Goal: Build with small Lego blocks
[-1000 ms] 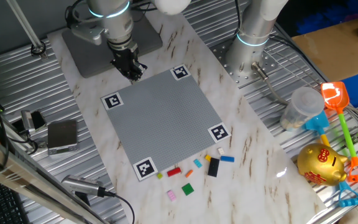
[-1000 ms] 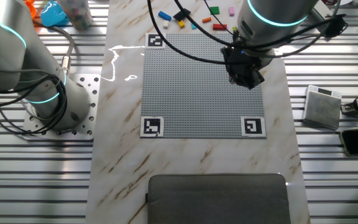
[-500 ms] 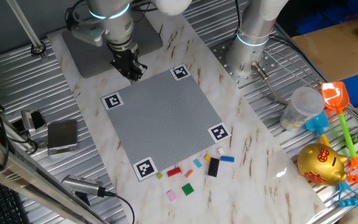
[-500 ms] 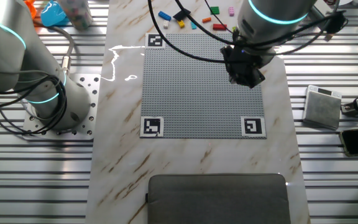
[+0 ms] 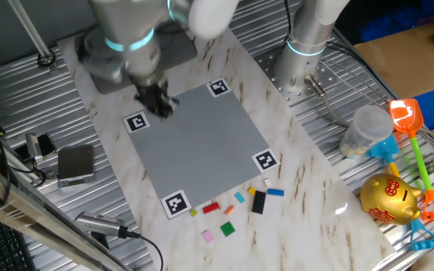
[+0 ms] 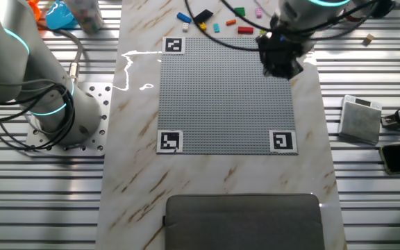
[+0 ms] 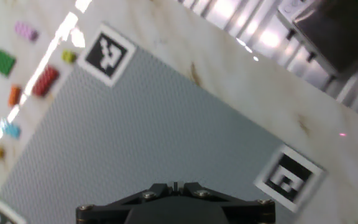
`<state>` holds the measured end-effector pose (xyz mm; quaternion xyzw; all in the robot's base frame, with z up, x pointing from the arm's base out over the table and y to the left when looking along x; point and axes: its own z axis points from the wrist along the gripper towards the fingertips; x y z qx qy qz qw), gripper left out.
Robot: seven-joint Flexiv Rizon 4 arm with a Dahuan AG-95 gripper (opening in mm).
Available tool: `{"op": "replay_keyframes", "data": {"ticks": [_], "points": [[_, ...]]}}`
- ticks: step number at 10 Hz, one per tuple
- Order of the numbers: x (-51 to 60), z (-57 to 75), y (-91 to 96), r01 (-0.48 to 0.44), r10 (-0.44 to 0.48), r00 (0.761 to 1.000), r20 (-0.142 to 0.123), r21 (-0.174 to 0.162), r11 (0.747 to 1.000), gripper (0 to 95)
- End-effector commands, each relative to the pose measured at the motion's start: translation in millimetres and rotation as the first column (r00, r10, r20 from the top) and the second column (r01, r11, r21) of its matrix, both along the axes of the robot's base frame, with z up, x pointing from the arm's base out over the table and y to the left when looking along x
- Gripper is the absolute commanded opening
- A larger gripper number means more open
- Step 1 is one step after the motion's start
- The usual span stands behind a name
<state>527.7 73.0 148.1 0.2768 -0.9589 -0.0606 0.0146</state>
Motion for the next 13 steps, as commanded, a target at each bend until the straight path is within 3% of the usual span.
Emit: {"op": "replay_keyframes", "data": {"ticks": [1,6,9,13], "points": [[7.7,-7.9,39.6,0.127,-0.127,0.992,-0.005,0.021,0.992,0.0],[7.1,-24.9,100.5,0.205,-0.205,0.979,-0.014,0.013,0.979,0.0],[0.1,-33.5,116.1,0.193,-0.193,0.981,-0.015,0.012,0.981,0.0],[-4.8,-34.8,117.5,0.187,-0.187,0.982,-0.013,0.013,0.982,0.0]]}}
